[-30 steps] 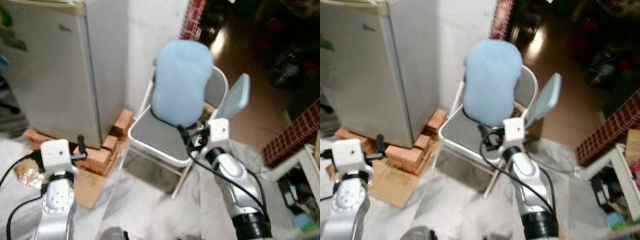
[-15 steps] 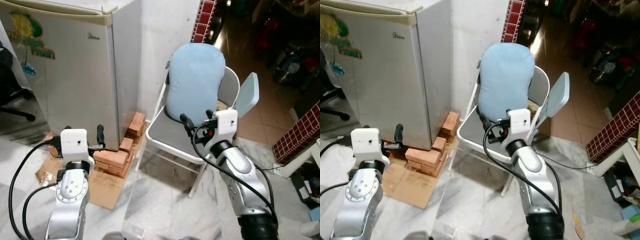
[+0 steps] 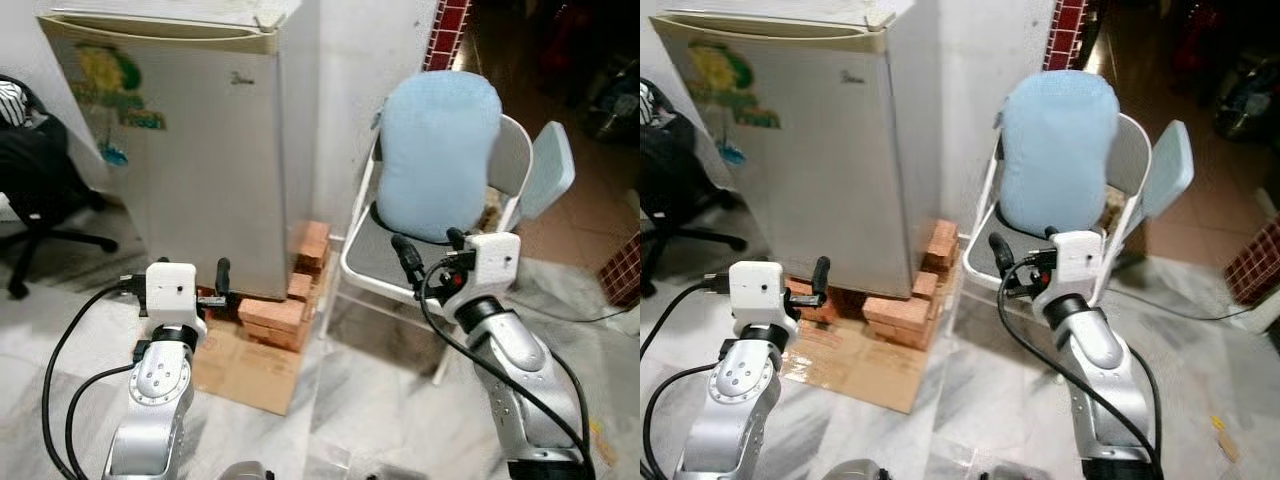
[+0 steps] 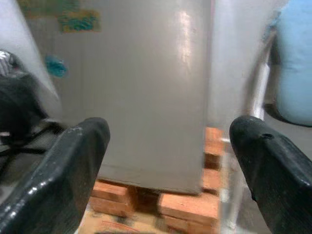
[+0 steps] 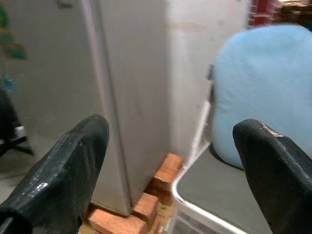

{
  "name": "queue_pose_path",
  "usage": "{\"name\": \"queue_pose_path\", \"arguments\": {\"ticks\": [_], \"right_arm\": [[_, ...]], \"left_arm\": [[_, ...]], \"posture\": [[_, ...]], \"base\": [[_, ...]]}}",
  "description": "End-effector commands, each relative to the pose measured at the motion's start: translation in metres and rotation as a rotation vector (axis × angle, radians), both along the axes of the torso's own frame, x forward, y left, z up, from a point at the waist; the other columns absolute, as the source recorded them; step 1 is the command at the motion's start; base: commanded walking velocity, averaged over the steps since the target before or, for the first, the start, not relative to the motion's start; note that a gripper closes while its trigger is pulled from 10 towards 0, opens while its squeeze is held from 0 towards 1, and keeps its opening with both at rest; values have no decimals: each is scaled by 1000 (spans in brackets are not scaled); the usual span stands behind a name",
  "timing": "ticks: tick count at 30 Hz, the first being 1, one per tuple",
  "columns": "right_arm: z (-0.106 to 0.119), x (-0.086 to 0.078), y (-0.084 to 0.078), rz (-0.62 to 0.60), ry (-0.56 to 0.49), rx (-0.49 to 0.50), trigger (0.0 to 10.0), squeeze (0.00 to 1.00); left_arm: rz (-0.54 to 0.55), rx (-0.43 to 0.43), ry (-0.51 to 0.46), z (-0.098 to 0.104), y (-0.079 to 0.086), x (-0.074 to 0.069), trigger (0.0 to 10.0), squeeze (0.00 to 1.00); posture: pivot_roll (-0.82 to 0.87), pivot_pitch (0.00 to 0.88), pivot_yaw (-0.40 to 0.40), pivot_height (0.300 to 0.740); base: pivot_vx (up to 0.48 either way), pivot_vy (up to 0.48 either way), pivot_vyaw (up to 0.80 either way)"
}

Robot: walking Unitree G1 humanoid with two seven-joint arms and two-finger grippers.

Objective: Restocking fridge

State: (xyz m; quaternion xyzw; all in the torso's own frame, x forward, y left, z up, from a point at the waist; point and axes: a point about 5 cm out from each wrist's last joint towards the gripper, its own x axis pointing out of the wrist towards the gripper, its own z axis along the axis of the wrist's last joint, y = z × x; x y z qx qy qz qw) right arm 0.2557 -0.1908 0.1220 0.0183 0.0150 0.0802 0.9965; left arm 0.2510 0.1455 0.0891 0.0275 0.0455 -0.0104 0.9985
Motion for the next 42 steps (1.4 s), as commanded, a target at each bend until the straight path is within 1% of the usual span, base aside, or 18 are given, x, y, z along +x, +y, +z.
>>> {"name": "queue_pose_path", "arguments": {"ticks": [1,3,6,10,14,16,17,20,25,28,29,31,32,34,36,38,41,42], "right_arm": [[5,1,-3,-35,-31,9,10000,0],[4,1,-5,-48,-33,8,10000,0],[1,0,-11,-93,-45,-43,10000,0],[-3,1,-7,-120,-41,-31,10000,0],[-2,1,-5,-116,-37,-51,10000,0],[-3,2,-4,-111,-24,-52,10000,0],[-3,2,-4,-111,-24,-52,10000,0],[1,7,1,-93,-29,-59,10000,0],[-7,17,8,-73,-28,-164,10000,0],[-11,14,14,-34,-5,-101,10000,0],[-11,14,14,-34,-5,-101,10000,0],[-12,13,13,-89,5,-92,10000,0],[-13,13,15,-64,21,-72,10000,0],[-16,15,13,-88,29,-92,10000,0],[-17,15,13,-110,30,-45,10000,0],[-15,14,13,-109,5,-39,10000,0],[-15,13,14,-128,1,-10,10000,0],[-15,16,17,-134,4,5,10000,0]], "left_arm": [[-18,13,-13,1,3,4,10000,0],[-25,13,-13,1,2,5,10000,0],[-49,22,-14,-1,-2,7,10000,0],[-74,52,-13,-3,-4,9,10000,0],[-72,35,-19,-4,-6,15,10000,0],[-80,22,-29,-4,-9,16,10000,0],[-80,22,-29,-4,-9,16,10000,0],[-67,10,-36,-1,-5,17,10000,0],[10,12,-29,-8,11,15,10000,0],[53,-8,-10,-12,20,16,10000,0],[53,-8,-10,-12,20,16,10000,0],[56,-14,-15,-11,21,16,10000,0],[53,-14,-15,-10,21,16,10000,0],[19,-11,-7,-9,18,15,10000,0],[-22,-10,1,-8,15,12,10000,0],[-41,-9,5,-7,15,12,10000,0],[-68,2,-1,-3,12,16,10000,0],[-68,-6,-15,3,14,20,10000,0]], "posture": [[-51,0,39,740],[-51,0,39,740],[-45,0,47,740],[-65,0,53,740],[-75,0,25,740],[-55,0,-19,740],[-55,0,-19,740],[-41,0,-41,740],[-26,0,-64,740],[-17,0,-65,740],[-17,0,-65,740],[-8,0,-61,740],[-5,0,-54,740],[0,0,-35,740],[1,0,-11,740],[2,0,-4,740],[4,0,-5,740],[4,0,19,740]], "base": [[0,480,0],[0,480,0],[0,480,0],[0,480,0],[0,480,0],[0,480,0],[0,480,0],[0,480,0],[0,480,0],[0,480,0],[0,480,0],[0,480,0],[0,480,0],[0,480,0],[0,480,0],[0,480,0],[0,480,0],[0,480,-800]]}}
